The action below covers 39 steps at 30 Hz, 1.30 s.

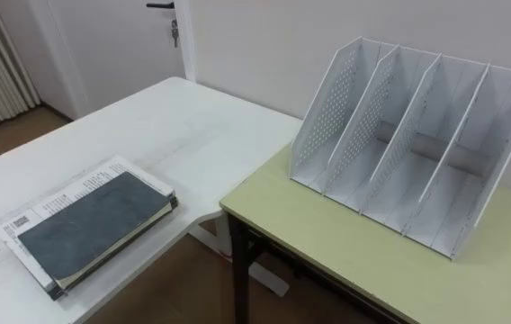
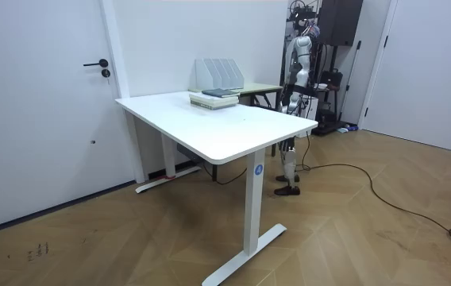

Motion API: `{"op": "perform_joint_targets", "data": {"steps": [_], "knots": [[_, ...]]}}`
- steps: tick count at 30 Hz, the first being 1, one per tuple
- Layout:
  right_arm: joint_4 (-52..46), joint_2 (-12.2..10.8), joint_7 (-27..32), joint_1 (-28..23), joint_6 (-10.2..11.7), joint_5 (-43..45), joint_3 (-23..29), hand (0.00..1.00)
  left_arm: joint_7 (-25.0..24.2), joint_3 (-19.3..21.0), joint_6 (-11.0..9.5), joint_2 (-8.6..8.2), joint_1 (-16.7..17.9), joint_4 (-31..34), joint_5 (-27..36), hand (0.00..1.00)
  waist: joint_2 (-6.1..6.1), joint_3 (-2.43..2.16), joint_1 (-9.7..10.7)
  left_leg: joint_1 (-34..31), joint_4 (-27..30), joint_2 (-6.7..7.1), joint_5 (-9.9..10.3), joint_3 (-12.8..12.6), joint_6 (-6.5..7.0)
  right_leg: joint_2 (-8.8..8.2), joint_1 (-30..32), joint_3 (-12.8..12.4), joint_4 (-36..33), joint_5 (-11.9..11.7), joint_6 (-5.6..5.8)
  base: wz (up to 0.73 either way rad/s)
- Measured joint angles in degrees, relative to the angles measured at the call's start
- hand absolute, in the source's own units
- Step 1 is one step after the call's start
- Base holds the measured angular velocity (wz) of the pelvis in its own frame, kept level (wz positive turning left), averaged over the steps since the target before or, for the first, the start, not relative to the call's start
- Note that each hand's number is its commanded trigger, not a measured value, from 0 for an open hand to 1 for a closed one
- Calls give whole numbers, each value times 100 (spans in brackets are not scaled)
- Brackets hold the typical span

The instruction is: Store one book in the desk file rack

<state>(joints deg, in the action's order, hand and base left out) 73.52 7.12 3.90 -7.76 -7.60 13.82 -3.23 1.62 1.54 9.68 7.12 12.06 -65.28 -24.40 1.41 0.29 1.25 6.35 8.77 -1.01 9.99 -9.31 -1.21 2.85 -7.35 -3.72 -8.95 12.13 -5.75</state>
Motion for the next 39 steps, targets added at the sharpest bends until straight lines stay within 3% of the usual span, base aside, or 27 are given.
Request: {"op": "perform_joint_targets", "data": {"steps": [10,16,25,30,34,39], "knots": [[-13,-8,-30,-5,8,-56,-5,0,36,1,-16,0,17,74,-2,0,31,-1,-2,35,2,0,2,5,2,5,-15,-17,-14,0,0,-1],[-5,3,84,108,159,-131,-2,0,141,-2,-221,8,-35,288,-93,0,43,2,4,30,4,-1,2,18,2,4,-14,-3,-19,0,1,0],[1,15,267,220,641,-245,-11,0,469,-48,-678,10,-139,966,-279,0,38,30,8,7,1,2,2,17,1,4,-6,-27,9,-2,1,0],[-58,16,288,245,856,-352,-16,0,686,-478,-1100,9,-387,1251,-417,0,-29,1,71,-6,-6,15,2,19,1,-4,-3,-6,17,-2,0,0],[-55,17,294,323,1034,-556,-16,0,696,-682,-1259,13,-593,1254,-681,0,-31,-1,163,-11,-16,20,2,18,1,-8,-3,-2,11,-3,0,0],[-55,35,213,398,1204,-777,-62,0,688,-1057,-1340,18,-569,1894,-1031,0,-9,12,179,-33,-15,30,2,23,2,-21,20,-11,30,-2,1,-2]]}}
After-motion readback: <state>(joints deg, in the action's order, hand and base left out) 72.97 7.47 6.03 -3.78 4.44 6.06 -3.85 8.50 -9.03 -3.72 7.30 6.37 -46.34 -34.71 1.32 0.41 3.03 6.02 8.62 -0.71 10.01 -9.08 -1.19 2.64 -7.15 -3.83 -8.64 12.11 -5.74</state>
